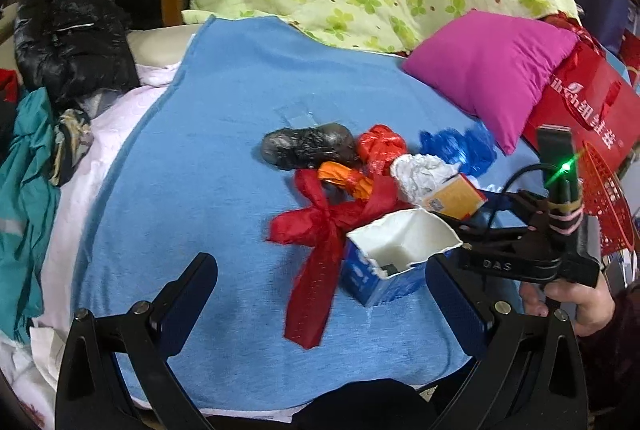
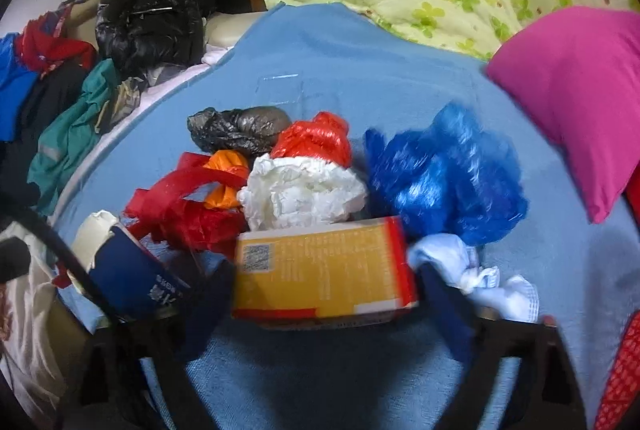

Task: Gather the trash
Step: 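Grasp the yellow medicine box with the right tool while the left tool grasps the milk carton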

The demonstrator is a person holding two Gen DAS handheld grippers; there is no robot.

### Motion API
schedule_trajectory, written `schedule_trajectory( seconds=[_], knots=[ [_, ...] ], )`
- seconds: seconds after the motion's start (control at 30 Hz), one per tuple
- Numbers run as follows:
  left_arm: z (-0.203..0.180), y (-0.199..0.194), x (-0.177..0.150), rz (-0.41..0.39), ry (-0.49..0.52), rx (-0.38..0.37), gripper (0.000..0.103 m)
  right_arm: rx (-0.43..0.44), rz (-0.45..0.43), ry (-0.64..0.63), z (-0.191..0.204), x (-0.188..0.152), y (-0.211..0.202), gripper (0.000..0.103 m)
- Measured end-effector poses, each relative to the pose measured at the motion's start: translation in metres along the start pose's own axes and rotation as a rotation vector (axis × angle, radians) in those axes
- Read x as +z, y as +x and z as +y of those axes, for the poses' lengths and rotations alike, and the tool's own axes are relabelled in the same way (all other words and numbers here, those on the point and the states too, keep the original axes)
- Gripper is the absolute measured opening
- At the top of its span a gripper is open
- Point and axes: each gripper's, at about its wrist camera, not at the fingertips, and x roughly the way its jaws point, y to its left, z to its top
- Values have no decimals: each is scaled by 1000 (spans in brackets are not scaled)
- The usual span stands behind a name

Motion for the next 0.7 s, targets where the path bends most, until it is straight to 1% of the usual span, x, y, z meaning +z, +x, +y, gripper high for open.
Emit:
schedule_trajectory(
  seconds=[0.07,0.17,0.23,0.33,0.43,0.5,0.53,0.6,0.63,0.67,0.7],
  knots=[
    [-5,4,2,13,7,-24,103,20,-19,23,-3,-3,-4,84],
    [-13,10,4,39,-8,-67,103,32,-31,51,-10,-10,-12,84],
    [-19,15,5,54,-15,-78,103,57,-40,81,-18,-17,-22,84],
    [-28,29,5,83,-28,-51,103,90,-64,124,-29,-25,-39,84],
    [-36,44,5,114,-59,-15,103,96,-97,137,-34,-32,-58,84],
    [-37,49,5,120,-73,-1,103,98,-117,147,-37,-34,-68,84],
    [-38,53,5,122,-77,30,103,96,-130,155,-39,-36,-74,84],
    [-39,55,5,105,-80,51,103,102,-150,166,-42,-38,-83,84],
    [-40,55,4,93,-79,58,101,108,-165,175,-45,-40,-91,84],
    [-40,55,4,89,-79,61,92,113,-174,182,-47,-41,-95,84],
    [-41,56,4,87,-79,55,88,121,-186,189,-49,-43,-100,84]
  ],
)
